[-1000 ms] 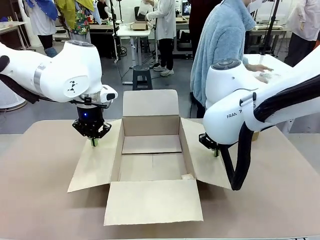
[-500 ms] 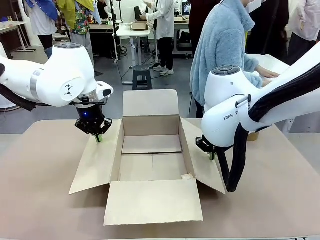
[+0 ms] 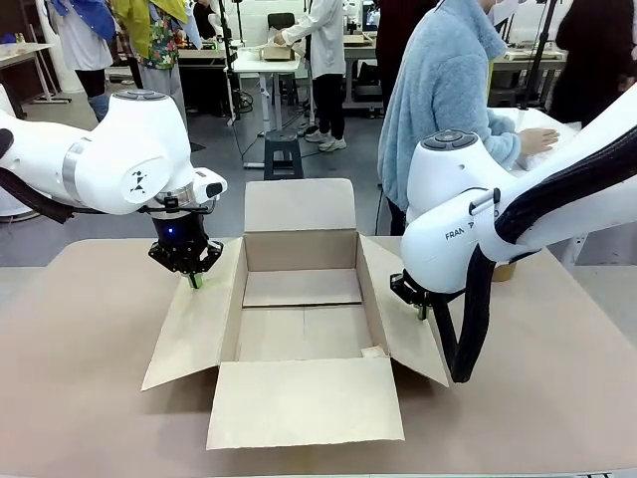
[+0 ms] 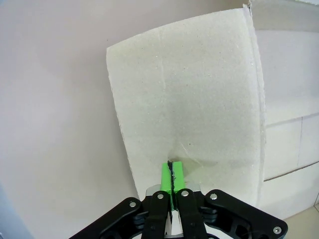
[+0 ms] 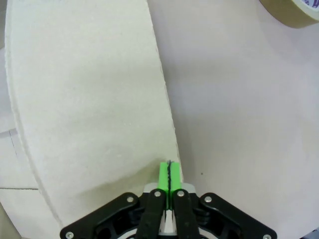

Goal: Wrap the clocks to prevent damage.
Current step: Open the side flaps of the Package Box, then once the human has placed the objects inside and stepped back, release both hands from the side flaps of the Package Box.

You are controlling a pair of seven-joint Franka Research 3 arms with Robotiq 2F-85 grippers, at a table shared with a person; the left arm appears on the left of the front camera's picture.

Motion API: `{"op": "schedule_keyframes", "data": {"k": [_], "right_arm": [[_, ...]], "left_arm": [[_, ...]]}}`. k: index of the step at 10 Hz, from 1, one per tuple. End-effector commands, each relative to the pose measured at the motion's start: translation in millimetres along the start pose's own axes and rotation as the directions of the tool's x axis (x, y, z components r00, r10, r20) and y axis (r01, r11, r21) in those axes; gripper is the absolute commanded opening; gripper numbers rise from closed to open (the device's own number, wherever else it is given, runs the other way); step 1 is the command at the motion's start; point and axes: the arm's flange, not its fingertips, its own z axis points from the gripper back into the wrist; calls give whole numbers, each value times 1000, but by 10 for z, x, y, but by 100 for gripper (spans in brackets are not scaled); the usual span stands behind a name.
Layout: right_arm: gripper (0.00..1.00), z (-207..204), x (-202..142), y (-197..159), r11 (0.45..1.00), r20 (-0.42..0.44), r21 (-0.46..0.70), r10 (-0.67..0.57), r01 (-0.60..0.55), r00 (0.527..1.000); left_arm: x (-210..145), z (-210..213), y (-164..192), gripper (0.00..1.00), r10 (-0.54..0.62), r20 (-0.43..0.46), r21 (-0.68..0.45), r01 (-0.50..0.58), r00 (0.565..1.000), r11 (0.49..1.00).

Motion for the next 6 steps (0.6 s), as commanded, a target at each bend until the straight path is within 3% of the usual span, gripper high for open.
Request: {"op": "schedule_keyframes", "data": {"k": [1,6], "right_arm": [[1,0,-11,-1,1000,4,-17,-1,1,1000],[1,0,-11,-1,1000,4,-17,-1,1,1000]], "left_arm": [[24,5,-13,0,-10,-2,11,10,1000,1000],[24,5,-13,0,-10,-2,11,10,1000,1000]]}}
